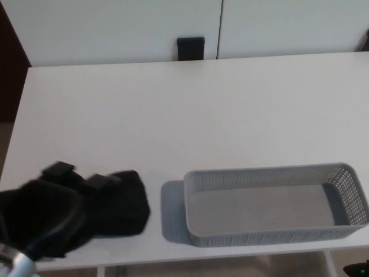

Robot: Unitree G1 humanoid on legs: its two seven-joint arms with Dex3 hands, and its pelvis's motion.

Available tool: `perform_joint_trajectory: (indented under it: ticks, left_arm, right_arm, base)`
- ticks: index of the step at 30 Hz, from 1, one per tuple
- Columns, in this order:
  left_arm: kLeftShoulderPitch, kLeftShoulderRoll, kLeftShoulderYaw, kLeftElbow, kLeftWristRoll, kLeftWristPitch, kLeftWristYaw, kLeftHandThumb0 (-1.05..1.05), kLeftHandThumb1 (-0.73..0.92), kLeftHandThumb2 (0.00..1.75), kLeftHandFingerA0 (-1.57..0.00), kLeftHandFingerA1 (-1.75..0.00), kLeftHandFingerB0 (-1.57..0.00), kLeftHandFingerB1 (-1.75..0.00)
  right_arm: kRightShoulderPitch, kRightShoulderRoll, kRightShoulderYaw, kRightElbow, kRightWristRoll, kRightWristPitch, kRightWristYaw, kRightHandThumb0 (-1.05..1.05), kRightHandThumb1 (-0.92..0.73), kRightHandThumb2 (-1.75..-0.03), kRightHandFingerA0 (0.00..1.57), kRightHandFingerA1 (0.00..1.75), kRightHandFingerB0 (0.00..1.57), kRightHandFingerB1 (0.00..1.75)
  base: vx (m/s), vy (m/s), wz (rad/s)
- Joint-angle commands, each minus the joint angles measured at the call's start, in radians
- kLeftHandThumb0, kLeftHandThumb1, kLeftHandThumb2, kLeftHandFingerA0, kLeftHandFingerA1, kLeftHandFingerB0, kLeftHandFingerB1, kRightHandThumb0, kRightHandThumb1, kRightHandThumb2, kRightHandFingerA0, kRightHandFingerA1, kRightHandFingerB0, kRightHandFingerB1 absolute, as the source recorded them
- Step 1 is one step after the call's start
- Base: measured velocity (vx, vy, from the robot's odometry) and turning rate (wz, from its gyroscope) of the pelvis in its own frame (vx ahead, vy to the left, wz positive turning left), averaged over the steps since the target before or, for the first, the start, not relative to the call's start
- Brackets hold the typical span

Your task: The robot walk towards a table in front and pick up a black pencil case on the left hand side and put the pencil case into a small container on the right hand side

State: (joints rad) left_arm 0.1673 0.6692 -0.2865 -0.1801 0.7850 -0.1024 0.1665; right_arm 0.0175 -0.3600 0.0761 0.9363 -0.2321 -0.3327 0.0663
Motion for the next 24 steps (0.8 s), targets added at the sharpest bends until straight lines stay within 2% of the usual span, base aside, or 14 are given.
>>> perform_joint_trajectory:
  ticks: [1,4,5,6,9,12,15,17,20,22,23,24]
  left_arm:
    - [0.035,0.037,0.104,-0.046,-0.048,-0.028,-0.047,-0.20,0.75,0.62,-0.84,-1.10,-0.85,-0.56]
    - [0.045,0.045,0.159,-0.055,-0.064,-0.047,-0.047,-0.19,0.74,0.62,-0.85,-1.09,-0.86,-0.55]
    - [0.048,0.045,0.186,-0.063,-0.080,-0.057,-0.042,-0.18,0.73,0.61,-0.89,-1.04,-0.87,-0.55]
    - [0.050,0.045,0.205,-0.070,-0.091,-0.067,-0.040,-0.18,0.74,0.62,-0.84,-1.15,-0.88,-0.59]
    - [0.036,0.034,0.231,-0.120,-0.101,-0.078,-0.067,-0.18,0.72,0.62,-0.80,-1.25,-0.88,-0.60]
    - [0.010,0.025,0.240,-0.167,-0.108,-0.076,-0.099,-0.18,0.70,0.61,-0.84,-1.20,-0.90,-0.57]
    - [-0.048,0.012,0.227,-0.235,-0.115,-0.062,-0.152,-0.20,0.71,0.62,-0.85,-1.24,-0.90,-0.58]
    - [-0.098,-0.008,0.208,-0.288,-0.137,-0.040,-0.208,-0.21,0.74,0.64,-0.85,-1.30,-0.90,-0.61]
    - [-0.208,-0.064,0.152,-0.380,-0.224,0.043,-0.353,-0.16,0.76,0.63,-0.88,-1.25,-0.89,-0.62]
    - [-0.235,-0.093,0.127,-0.409,-0.246,0.079,-0.392,-0.16,0.76,0.64,-0.87,-1.29,-0.89,-0.65]
    - [-0.291,-0.137,0.088,-0.416,-0.282,0.123,-0.432,-0.13,0.75,0.65,-0.86,-1.42,-0.87,-0.69]
    - [-0.315,-0.157,0.073,-0.420,-0.295,0.144,-0.452,-0.13,0.75,0.65,-0.86,-1.42,-0.87,-0.69]
  right_arm:
    - [-0.005,-0.026,-0.004,0.002,0.003,0.021,0.011,-0.45,-0.60,-0.60,0.61,0.42,0.56,0.40]
    - [-0.008,-0.026,-0.006,0.003,0.005,0.025,0.011,-0.44,-0.60,-0.60,0.62,0.42,0.57,0.40]
    - [-0.010,-0.026,-0.003,0.006,0.001,0.025,0.007,-0.43,-0.60,-0.60,0.62,0.42,0.57,0.40]
    - [-0.011,-0.026,-0.002,0.009,-0.001,0.026,0.006,-0.40,-0.63,-0.59,0.62,0.41,0.58,0.40]
    - [-0.014,-0.027,-0.001,0.014,-0.001,0.029,0.007,-0.41,-0.64,-0.60,0.64,0.42,0.58,0.39]
    - [-0.020,-0.024,0.000,0.016,-0.002,0.027,0.006,-0.40,-0.63,-0.59,0.63,0.41,0.58,0.40]
    - [-0.031,-0.020,0.002,0.025,-0.003,0.025,0.001,-0.40,-0.63,-0.59,0.66,0.42,0.60,0.40]
    - [-0.038,-0.019,0.001,0.026,-0.002,0.024,0.000,-0.39,-0.63,-0.59,0.66,0.43,0.59,0.40]
    - [-0.042,-0.013,0.000,0.025,0.004,0.023,0.006,-0.38,-0.63,-0.59,0.63,0.42,0.58,0.40]
    - [-0.030,-0.014,0.003,0.017,0.001,0.019,0.006,-0.39,-0.63,-0.59,0.62,0.42,0.58,0.40]
    - [-0.034,-0.015,0.003,0.018,0.001,0.017,0.007,-0.39,-0.63,-0.59,0.62,0.42,0.57,0.40]
    - [-0.036,-0.016,0.003,0.019,0.001,0.016,0.007,-0.39,-0.63,-0.59,0.62,0.42,0.57,0.40]
  base:
    - [0.00,0.000,0.00]
    - [0.00,0.000,0.00]
    - [0.00,0.000,0.00]
    - [0.00,0.000,0.00]
    - [0.00,0.000,0.00]
    - [0.00,0.000,0.00]
    - [0.00,0.000,0.00]
    - [0.00,0.000,0.00]
    - [0.00,0.000,0.00]
    - [0.00,0.000,0.00]
    - [0.00,0.000,0.00]
    - [0.00,0.000,0.00]
